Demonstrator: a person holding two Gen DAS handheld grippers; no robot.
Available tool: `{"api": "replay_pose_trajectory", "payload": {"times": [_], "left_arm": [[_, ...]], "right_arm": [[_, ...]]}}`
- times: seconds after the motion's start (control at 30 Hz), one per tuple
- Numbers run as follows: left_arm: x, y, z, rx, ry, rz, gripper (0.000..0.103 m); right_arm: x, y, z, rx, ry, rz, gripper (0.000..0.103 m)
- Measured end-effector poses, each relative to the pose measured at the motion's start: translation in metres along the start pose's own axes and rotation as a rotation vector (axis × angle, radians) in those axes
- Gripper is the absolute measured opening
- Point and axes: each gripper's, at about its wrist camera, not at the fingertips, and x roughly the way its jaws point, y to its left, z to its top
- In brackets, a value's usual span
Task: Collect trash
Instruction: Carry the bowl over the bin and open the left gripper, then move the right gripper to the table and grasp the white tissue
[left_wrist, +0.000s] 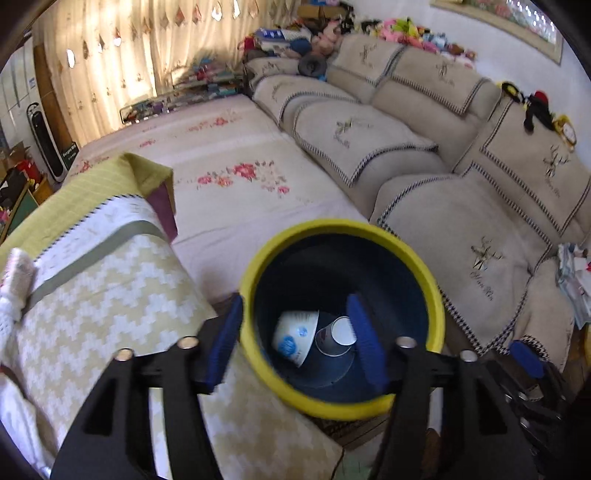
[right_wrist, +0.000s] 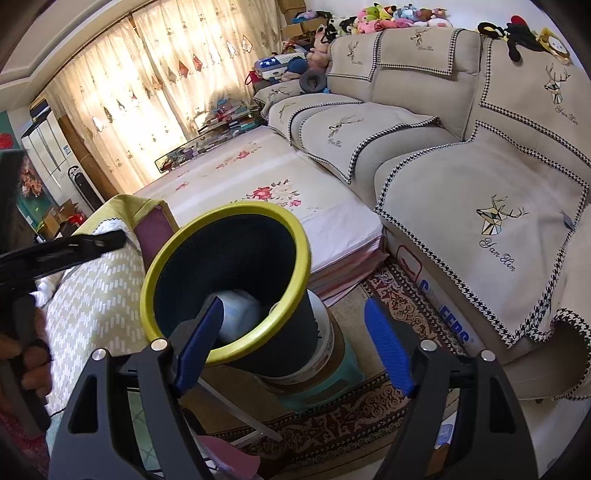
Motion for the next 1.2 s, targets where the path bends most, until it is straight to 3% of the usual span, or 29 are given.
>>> {"api": "replay_pose_trajectory", "payload": {"times": [0.13,0.23,0.37,0.67,0.9,1.0,1.2], "left_arm": [[-0.063,0.02,-0.021,-0.023,-0.076,-0.027,0.086],[-0.115,0.042,-0.041,-0.036,-0.145,0.003,0.093],[-0.179,0.085,-0.073,-0.084,-0.227,0.089,0.098],[-0.31,0.211,-0.178,-0.33,-0.351,0.349,0.098],[-0.354,0.278,-0.253,-0.476,-0.369,0.426,0.098],[-0.361,0.29,-0.274,-0.506,-0.373,0.438,0.098],[-0.362,0.299,-0.284,-0.521,-0.373,0.422,0.098]], "right_arm": [[-0.001,0.015,-0.004,-0.029,0.005,0.016,0.075],[-0.003,0.031,-0.008,-0.064,0.011,0.035,0.075],[-0.007,0.061,-0.014,-0.123,0.014,0.07,0.076],[-0.023,0.168,-0.043,-0.327,0.047,0.225,0.077],[-0.041,0.268,-0.091,-0.541,0.104,0.426,0.077],[-0.037,0.3,-0.105,-0.621,0.129,0.462,0.066],[-0.012,0.346,-0.093,-0.597,0.173,0.499,0.061]]}}
